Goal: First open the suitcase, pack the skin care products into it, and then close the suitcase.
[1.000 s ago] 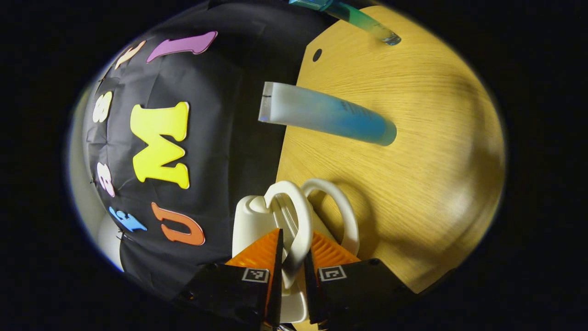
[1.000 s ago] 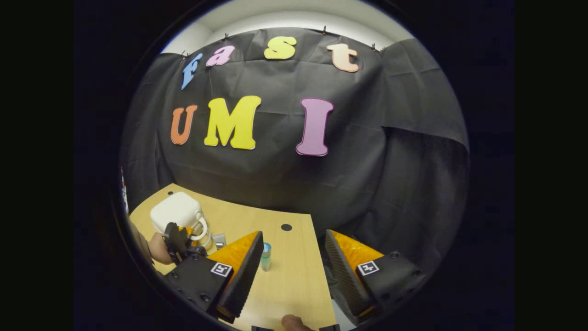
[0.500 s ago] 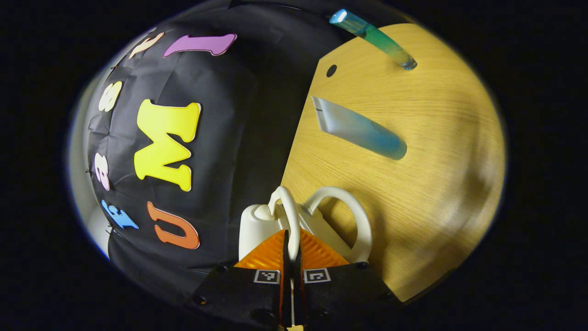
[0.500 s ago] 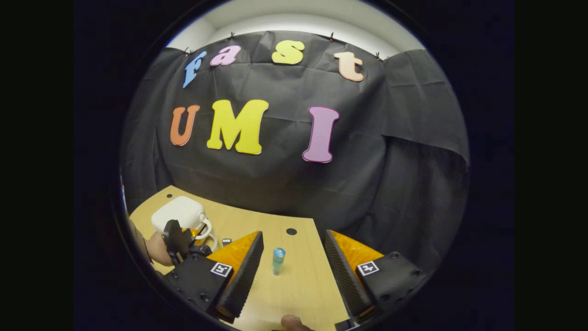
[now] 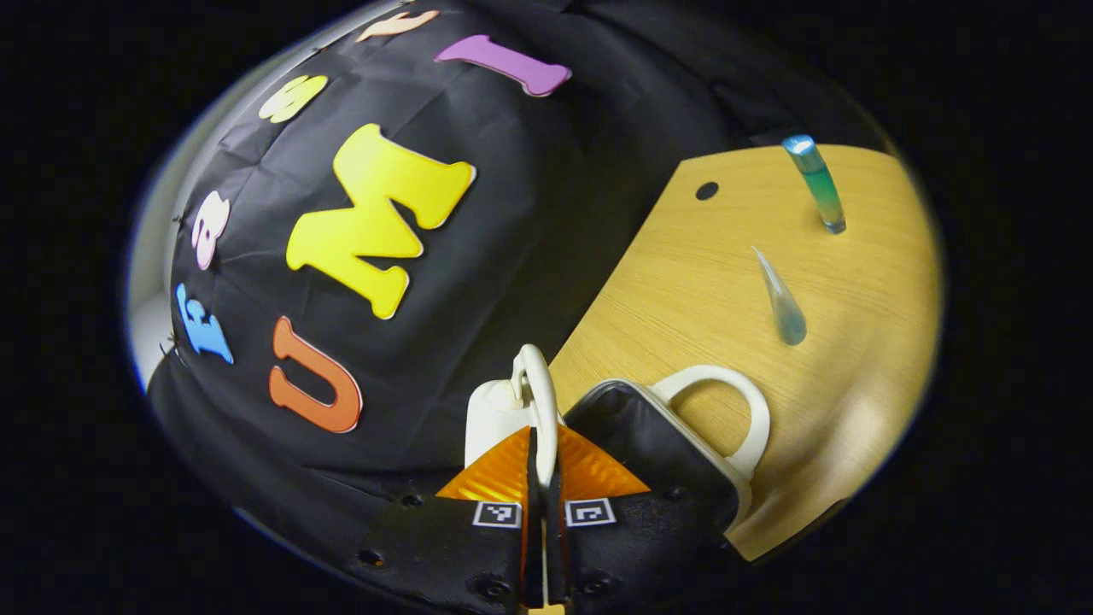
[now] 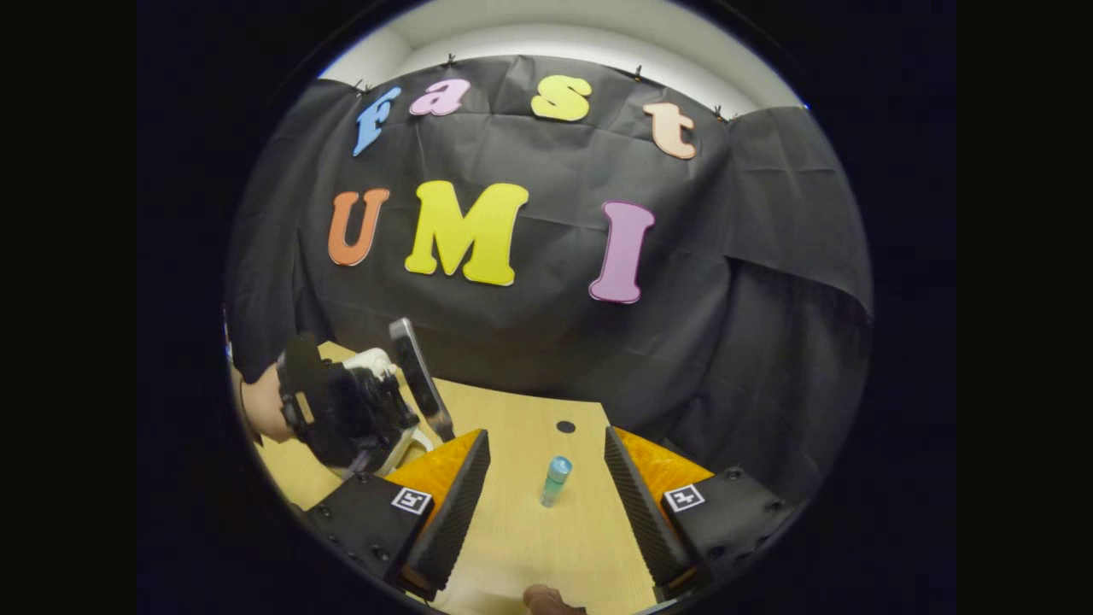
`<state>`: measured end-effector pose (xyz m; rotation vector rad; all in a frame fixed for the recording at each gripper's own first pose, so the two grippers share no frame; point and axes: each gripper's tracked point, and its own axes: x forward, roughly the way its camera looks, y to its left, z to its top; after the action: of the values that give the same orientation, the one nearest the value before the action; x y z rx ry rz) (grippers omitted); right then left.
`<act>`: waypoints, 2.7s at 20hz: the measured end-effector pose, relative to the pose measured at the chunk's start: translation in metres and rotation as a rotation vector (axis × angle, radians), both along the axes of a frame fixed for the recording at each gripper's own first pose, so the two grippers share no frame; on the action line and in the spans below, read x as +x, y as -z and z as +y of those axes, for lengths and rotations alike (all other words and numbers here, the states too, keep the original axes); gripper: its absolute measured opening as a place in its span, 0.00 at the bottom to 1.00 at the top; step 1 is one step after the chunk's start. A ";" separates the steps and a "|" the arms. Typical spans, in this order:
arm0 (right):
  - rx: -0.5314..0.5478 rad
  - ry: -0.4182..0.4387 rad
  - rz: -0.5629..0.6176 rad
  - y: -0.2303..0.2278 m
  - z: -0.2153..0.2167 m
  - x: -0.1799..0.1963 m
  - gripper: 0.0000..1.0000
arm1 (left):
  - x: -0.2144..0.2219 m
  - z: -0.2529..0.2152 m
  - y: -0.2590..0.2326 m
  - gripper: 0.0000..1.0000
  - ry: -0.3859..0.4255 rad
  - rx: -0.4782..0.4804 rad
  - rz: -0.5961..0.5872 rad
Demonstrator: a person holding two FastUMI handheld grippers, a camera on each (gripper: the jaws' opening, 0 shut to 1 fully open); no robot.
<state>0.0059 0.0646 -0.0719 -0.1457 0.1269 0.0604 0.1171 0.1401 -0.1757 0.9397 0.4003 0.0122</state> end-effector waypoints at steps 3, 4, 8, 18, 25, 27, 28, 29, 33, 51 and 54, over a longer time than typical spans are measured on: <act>-0.002 -0.024 -0.001 -0.005 0.023 -0.002 0.80 | 0.001 0.036 -0.031 0.04 -0.042 -0.180 -0.027; -0.002 -0.028 -0.003 -0.007 0.030 -0.001 0.80 | -0.001 0.051 -0.042 0.05 -0.057 -0.222 -0.040; -0.003 -0.035 0.008 -0.005 0.058 0.000 0.80 | -0.003 0.115 -0.067 0.05 -0.129 -0.314 -0.061; 0.010 0.007 0.044 0.005 0.103 0.011 0.80 | -0.011 0.272 -0.046 0.05 -0.215 -0.249 -0.068; -0.019 0.045 0.100 0.023 0.105 0.014 0.80 | -0.019 0.356 0.028 0.05 -0.338 -0.333 0.043; -0.022 0.055 0.110 0.027 0.105 0.014 0.80 | -0.023 0.376 0.057 0.05 -0.369 -0.351 0.093; -0.026 0.060 0.115 0.028 0.104 0.014 0.80 | -0.025 0.381 0.070 0.05 -0.379 -0.367 0.116; -0.031 0.067 0.119 0.030 0.102 0.015 0.80 | -0.026 0.386 0.083 0.05 -0.385 -0.388 0.137; -0.038 0.102 0.153 0.041 0.092 0.015 0.80 | -0.031 0.400 0.133 0.05 -0.391 -0.482 0.204; -0.007 0.168 0.180 0.065 0.072 0.028 0.80 | -0.070 0.378 0.084 0.99 -0.430 -0.802 0.023; -0.021 0.129 0.182 0.068 0.080 0.037 0.80 | -0.068 0.327 0.058 1.00 -0.368 -0.827 0.008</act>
<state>0.0425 0.1442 -0.1402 -0.1530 0.3178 -0.0566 0.0494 0.4667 -0.2337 0.0443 0.5222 0.1658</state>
